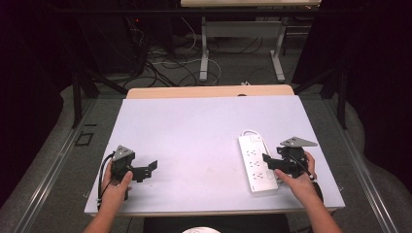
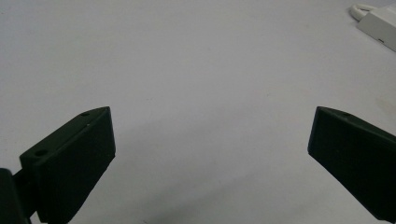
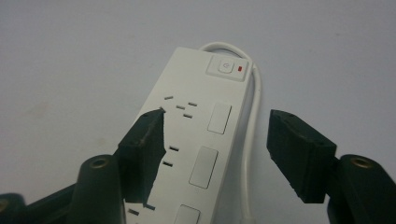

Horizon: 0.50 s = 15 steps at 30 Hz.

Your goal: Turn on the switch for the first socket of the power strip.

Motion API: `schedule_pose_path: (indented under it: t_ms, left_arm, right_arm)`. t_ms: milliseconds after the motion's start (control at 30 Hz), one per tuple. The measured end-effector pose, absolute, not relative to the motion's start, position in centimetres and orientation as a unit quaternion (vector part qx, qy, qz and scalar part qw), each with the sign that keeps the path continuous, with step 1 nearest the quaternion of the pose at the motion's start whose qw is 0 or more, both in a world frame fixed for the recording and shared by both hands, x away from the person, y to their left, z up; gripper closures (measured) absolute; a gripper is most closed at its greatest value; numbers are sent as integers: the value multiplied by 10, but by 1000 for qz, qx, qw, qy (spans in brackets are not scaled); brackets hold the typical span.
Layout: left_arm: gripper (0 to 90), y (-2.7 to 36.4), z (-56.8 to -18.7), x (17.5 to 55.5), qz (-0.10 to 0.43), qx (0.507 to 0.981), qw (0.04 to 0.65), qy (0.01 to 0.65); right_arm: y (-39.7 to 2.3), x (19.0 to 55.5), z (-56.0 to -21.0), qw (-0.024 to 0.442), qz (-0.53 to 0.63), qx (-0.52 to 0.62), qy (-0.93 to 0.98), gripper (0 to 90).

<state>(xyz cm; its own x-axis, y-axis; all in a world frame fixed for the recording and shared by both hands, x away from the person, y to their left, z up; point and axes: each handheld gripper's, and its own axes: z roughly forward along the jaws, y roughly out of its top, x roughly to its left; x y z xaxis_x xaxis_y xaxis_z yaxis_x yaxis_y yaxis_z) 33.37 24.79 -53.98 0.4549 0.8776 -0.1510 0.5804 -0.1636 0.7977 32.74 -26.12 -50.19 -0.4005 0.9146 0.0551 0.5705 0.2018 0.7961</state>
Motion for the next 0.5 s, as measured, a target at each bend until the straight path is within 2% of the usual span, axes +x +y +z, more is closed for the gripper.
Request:
schedule_pose_path:
  t_ms: [500]
  left_arm:
    - [9,247,-540,334,173,742,421,492]
  right_arm:
    - [-268,331,-509,227,382,511,736,471]
